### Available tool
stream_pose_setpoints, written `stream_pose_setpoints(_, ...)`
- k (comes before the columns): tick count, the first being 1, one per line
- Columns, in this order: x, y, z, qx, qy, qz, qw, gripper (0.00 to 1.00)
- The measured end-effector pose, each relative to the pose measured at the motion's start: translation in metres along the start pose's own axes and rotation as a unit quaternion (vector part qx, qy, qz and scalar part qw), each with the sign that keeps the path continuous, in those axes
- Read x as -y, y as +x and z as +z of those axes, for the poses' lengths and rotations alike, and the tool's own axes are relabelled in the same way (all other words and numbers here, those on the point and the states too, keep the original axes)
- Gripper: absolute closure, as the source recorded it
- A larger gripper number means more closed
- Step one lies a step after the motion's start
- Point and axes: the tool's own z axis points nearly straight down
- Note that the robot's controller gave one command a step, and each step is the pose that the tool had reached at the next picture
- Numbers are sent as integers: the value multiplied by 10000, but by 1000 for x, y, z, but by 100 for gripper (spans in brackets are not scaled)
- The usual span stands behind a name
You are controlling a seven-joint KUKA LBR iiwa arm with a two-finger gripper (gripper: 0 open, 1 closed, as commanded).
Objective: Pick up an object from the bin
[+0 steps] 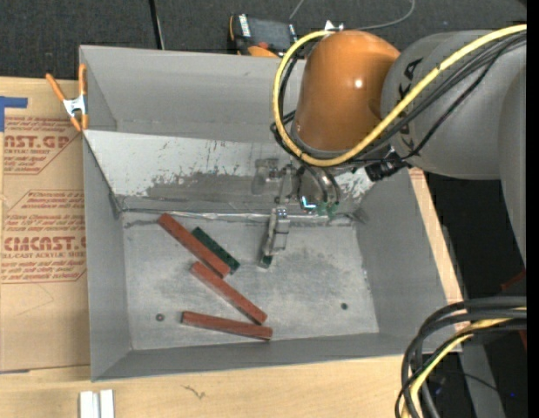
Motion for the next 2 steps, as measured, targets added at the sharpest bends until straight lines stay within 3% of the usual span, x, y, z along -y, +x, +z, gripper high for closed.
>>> stream_pose_setpoints(1,-24,25,139,-11,10,-338,9994,0)
stream_pose_setpoints(2,-26,75,38,50,9,-2070,9783,0)
